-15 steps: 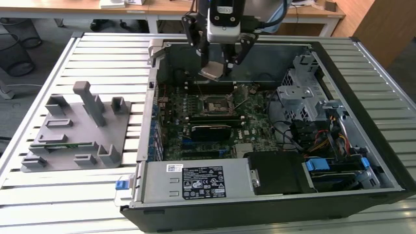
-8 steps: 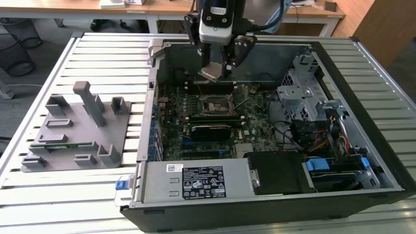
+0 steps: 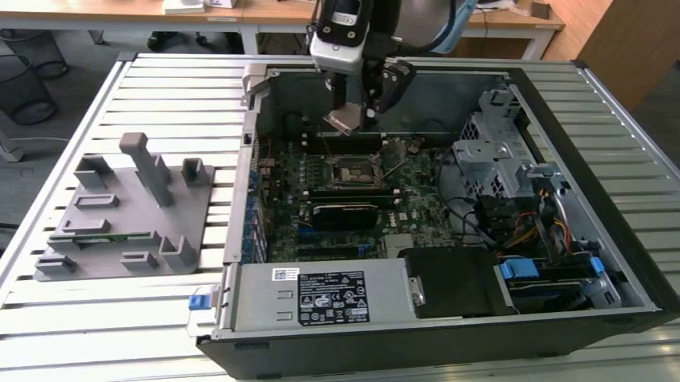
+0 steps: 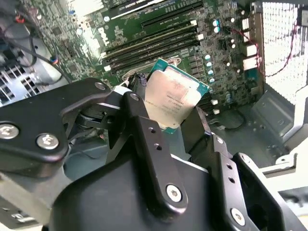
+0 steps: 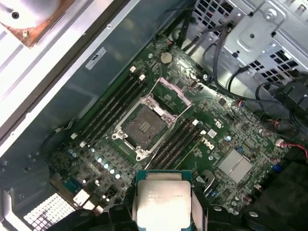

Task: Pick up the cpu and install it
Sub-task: 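Place the cpu into insertion slot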

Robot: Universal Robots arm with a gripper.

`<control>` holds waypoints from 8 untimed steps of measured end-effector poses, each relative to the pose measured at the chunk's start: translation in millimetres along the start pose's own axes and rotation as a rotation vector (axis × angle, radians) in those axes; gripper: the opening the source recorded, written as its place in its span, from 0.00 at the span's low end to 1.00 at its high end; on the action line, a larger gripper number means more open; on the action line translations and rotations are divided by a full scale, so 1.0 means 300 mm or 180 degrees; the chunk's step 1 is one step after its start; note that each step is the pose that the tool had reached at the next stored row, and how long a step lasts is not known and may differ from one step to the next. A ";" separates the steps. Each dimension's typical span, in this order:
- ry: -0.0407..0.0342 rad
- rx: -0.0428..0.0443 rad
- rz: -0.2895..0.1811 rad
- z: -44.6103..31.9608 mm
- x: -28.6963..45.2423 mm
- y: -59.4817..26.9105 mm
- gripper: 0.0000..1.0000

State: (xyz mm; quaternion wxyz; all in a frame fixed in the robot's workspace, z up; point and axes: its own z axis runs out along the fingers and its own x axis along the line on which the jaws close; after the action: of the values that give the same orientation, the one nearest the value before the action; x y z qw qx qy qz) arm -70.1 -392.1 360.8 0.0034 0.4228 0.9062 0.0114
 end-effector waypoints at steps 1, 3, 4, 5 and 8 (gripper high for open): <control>-0.0002 0.0000 0.0062 0.001 0.000 0.000 0.54; -0.0004 0.0000 0.0176 0.003 0.000 0.000 0.54; -0.0005 -0.0001 0.0234 0.004 0.000 0.000 0.54; -0.0007 -0.0001 0.0291 0.005 0.000 0.000 0.54; -0.0011 -0.0001 0.0462 0.008 0.000 0.000 0.54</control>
State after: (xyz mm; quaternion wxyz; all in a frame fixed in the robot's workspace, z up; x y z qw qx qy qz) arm -70.1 -392.1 358.4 0.0043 0.4875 0.8731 0.0110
